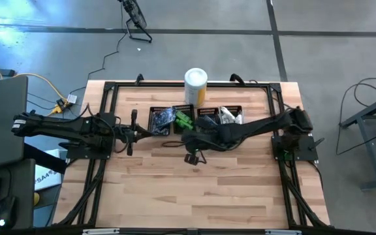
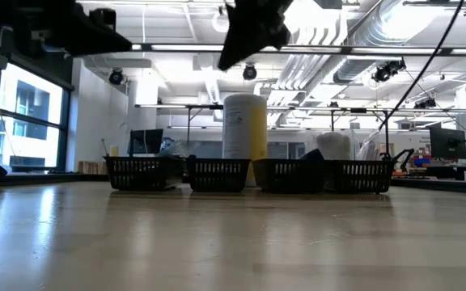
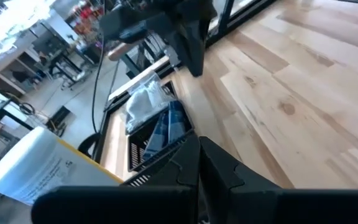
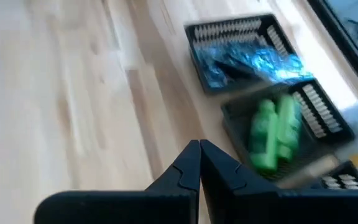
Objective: Pick & Place Travel size toiletries
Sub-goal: Return to Home Position
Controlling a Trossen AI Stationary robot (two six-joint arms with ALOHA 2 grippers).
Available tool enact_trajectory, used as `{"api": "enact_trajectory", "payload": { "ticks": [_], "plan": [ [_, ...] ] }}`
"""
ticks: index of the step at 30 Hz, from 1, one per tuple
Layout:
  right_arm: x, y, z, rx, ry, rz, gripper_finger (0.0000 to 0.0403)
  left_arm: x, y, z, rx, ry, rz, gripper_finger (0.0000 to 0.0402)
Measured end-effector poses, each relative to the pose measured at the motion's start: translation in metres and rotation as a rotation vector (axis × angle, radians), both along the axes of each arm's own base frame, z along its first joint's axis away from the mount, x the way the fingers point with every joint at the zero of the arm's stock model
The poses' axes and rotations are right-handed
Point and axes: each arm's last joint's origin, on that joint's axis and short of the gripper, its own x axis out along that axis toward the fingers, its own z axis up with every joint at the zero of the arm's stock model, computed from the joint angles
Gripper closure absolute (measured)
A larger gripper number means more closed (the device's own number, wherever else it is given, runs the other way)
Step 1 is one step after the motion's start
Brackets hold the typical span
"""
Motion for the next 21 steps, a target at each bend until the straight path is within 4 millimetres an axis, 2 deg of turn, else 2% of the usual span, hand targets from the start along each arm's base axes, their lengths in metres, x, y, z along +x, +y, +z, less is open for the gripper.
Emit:
{"api": "enact_trajectory", "payload": {
  "ticks": [3, 8, 13, 21],
  "plan": [
    [-0.016, 0.000, -0.004, 0.017, -0.052, 0.009, 0.0401, 0.002, 0.000, -0.010, 0.005, -0.046, -0.001, 0.0400],
    [-0.041, -0.005, -0.008, 0.054, -0.158, 0.013, 0.0401, 0.001, 0.000, -0.014, 0.048, -0.041, -0.010, 0.0401],
    [-0.064, -0.009, -0.015, 0.078, -0.209, -0.006, 0.0401, -0.013, 0.000, -0.014, 0.087, -0.024, -0.011, 0.0401],
    [-0.093, -0.014, -0.010, 0.075, -0.302, 0.010, 0.0401, -0.042, 0.002, -0.007, 0.105, -0.091, 0.014, 0.0401]
  ]
}}
